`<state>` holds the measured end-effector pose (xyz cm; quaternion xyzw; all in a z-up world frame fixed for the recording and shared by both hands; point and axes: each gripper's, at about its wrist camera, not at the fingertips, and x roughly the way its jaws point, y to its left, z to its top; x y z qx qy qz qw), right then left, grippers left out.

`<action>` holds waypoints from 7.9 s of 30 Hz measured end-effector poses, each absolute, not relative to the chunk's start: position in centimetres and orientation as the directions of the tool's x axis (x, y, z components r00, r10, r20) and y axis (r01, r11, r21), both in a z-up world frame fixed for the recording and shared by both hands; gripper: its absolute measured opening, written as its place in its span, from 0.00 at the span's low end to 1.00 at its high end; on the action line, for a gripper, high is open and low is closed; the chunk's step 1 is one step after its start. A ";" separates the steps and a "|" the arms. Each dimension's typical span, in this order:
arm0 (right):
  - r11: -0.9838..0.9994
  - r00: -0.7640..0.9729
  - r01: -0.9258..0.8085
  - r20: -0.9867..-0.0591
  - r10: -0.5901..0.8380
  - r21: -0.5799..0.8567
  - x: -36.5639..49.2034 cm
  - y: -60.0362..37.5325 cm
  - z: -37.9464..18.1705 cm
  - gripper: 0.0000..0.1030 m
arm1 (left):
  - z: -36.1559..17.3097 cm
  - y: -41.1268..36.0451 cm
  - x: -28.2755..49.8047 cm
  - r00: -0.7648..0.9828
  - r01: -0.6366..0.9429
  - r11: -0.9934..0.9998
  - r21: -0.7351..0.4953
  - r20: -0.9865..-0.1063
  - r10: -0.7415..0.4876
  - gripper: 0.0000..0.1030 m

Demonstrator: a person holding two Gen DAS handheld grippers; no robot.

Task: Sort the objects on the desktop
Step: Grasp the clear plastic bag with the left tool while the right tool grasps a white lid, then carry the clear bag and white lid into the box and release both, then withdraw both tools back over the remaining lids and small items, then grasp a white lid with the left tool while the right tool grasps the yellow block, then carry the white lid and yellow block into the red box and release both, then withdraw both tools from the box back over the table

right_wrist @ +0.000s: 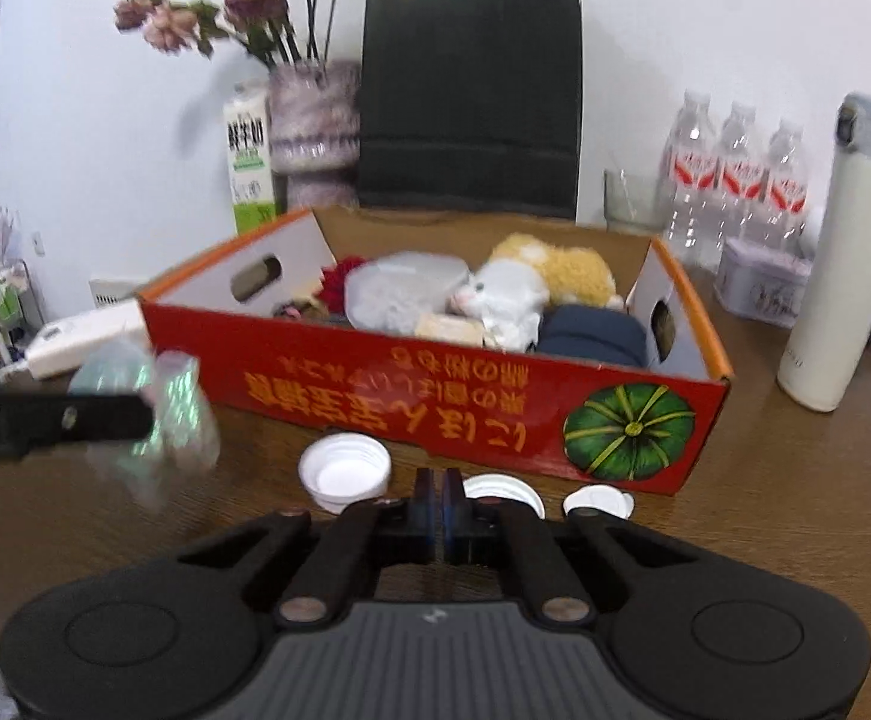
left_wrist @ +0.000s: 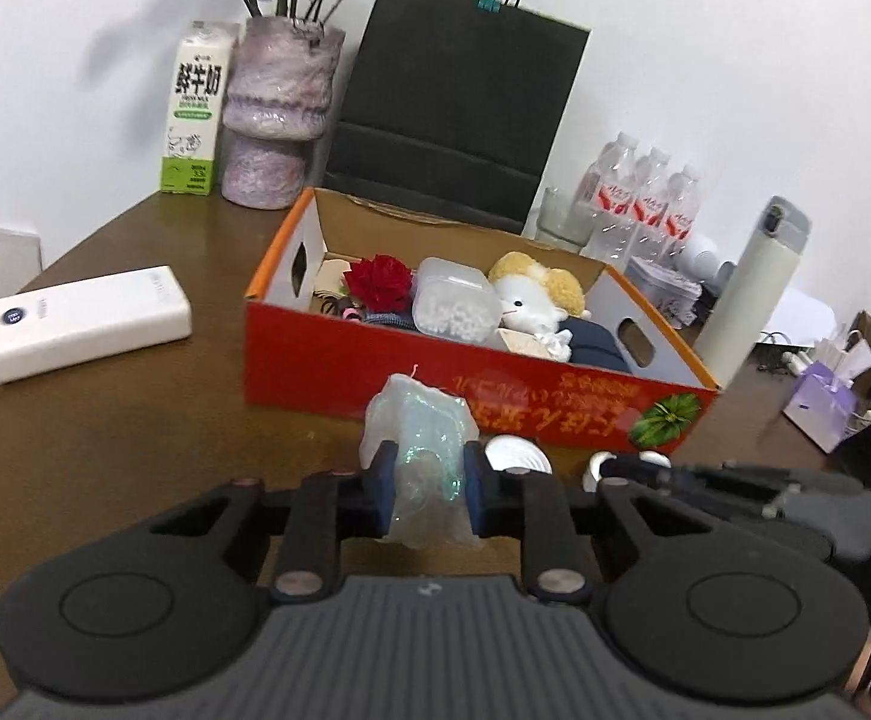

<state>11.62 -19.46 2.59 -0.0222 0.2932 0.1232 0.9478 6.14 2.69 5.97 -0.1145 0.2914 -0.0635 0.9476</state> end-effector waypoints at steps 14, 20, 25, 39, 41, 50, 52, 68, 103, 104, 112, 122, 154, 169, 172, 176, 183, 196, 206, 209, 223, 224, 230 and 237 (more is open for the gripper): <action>0.972 0.841 -0.215 -0.488 0.233 0.093 5.1 -20.3 5.8 0.08 | 6.4 5.8 0.6 0.829 0.040 0.956 -0.291 -0.524 -0.195 0.19; 0.947 0.751 -0.315 -0.594 0.290 0.064 11.3 -16.9 3.4 0.45 | 6.7 5.6 0.8 0.832 0.041 0.962 -0.271 -0.523 -0.183 0.19; 0.937 0.731 -0.347 -0.632 0.256 -0.022 14.7 -13.9 1.7 0.43 | 7.3 5.7 1.2 0.843 0.048 0.972 -0.230 -0.513 -0.163 0.19; 0.919 0.785 -0.394 -0.513 0.347 0.017 17.8 -13.4 9.8 0.38 | 13.7 6.5 18.7 0.815 0.115 0.985 -0.125 -0.555 -0.165 0.20; 0.926 0.730 -0.376 -0.605 0.318 0.032 22.0 -12.5 8.2 0.38 | 11.3 5.9 23.7 0.771 0.060 0.991 -0.123 -0.625 -0.124 0.25; 0.917 0.746 -0.365 -0.539 0.390 0.158 21.7 -14.3 7.2 0.65 | 11.3 5.4 19.9 0.871 -0.150 0.983 -0.107 -0.484 0.080 0.88; 0.931 0.769 -0.332 -0.528 0.360 0.151 20.1 -15.1 8.0 0.65 | 12.0 4.6 17.6 0.871 -0.155 0.981 -0.119 -0.484 0.079 0.89; 0.976 0.777 -0.173 -0.591 0.216 0.130 1.5 -20.8 1.8 0.76 | 3.1 2.0 -2.0 0.845 0.024 0.986 -0.165 -0.524 -0.108 1.00; 0.974 0.786 -0.118 -0.581 0.210 0.193 -0.7 -21.9 0.4 0.86 | 1.7 -0.5 -4.2 0.881 0.050 0.999 0.023 -0.472 -0.033 1.00; 0.972 0.782 -0.122 -0.585 0.217 0.199 -0.5 -22.0 0.4 0.85 | 1.6 -0.6 -4.2 0.880 0.057 0.998 0.032 -0.474 -0.035 1.00; 0.986 0.818 -0.101 -0.553 0.157 0.130 1.8 -24.4 2.0 0.82 | 3.3 0.0 -1.4 0.853 0.135 0.986 -0.095 -0.494 -0.165 1.00; 0.994 0.826 -0.063 -0.555 0.102 0.090 7.5 -27.3 2.2 0.69 | 4.0 -5.8 10.9 0.700 0.321 0.929 -0.182 -0.616 -0.362 0.79; 0.982 0.813 -0.171 -0.552 0.186 0.079 6.1 -23.4 3.4 0.19 | 4.1 2.5 0.9 0.778 0.056 0.985 -0.164 -0.610 -0.146 0.39; 0.973 0.738 -0.216 -0.640 0.213 0.075 -3.2 -20.5 1.4 0.27 | 2.5 4.6 -6.1 0.725 0.112 0.985 -0.130 -0.667 -0.171 0.43; 0.974 0.737 -0.213 -0.641 0.215 0.081 -3.8 -20.5 1.3 0.43 | 2.3 4.3 -6.9 0.729 0.112 0.988 -0.105 -0.667 -0.154 0.55; 0.974 0.748 -0.213 -0.629 0.210 0.072 -4.7 -20.4 1.0 0.41 | 2.1 4.6 -7.2 0.740 0.121 0.988 -0.091 -0.655 -0.151 0.59; 0.979 0.798 -0.183 -0.568 0.203 0.093 -4.4 -20.4 2.1 0.19 | 3.2 5.2 -6.5 0.732 0.153 0.974 -0.167 -0.643 -0.225 0.39; 0.970 0.866 -0.081 -0.465 0.182 0.228 11.2 -24.8 12.3 0.19 | 14.3 5.3 11.8 0.780 0.227 0.966 -0.123 -0.571 -0.256 0.40; 0.955 0.700 -0.100 -0.663 0.267 0.279 23.6 -21.5 7.1 0.20 | 9.0 5.3 24.3 0.644 0.176 0.975 -0.132 -0.734 -0.216 0.40; 0.927 0.701 -0.094 -0.637 0.319 0.362 24.4 -22.2 6.3 0.26 | 8.7 5.7 25.2 0.639 0.185 0.972 -0.146 -0.733 -0.232 0.41; 0.969 0.844 -0.116 -0.493 0.213 0.219 15.2 -22.3 11.5 0.63 | 14.9 7.0 15.5 0.769 0.168 0.975 -0.147 -0.600 -0.223 0.62; 0.969 0.854 -0.113 -0.477 0.207 0.219 13.7 -22.4 11.0 0.64 | 14.6 6.9 13.9 0.778 0.166 0.975 -0.148 -0.588 -0.222 0.65; 0.972 0.823 -0.158 -0.520 0.228 0.176 5.6 -21.2 5.7 0.66 | 9.5 5.0 3.4 0.811 0.098 0.984 -0.149 -0.561 -0.166 0.85; 0.976 0.810 -0.173 -0.545 0.219 0.135 -1.7 -20.5 1.9 0.77 | 3.4 2.9 -3.0 0.793 0.153 0.983 -0.100 -0.581 -0.183 0.90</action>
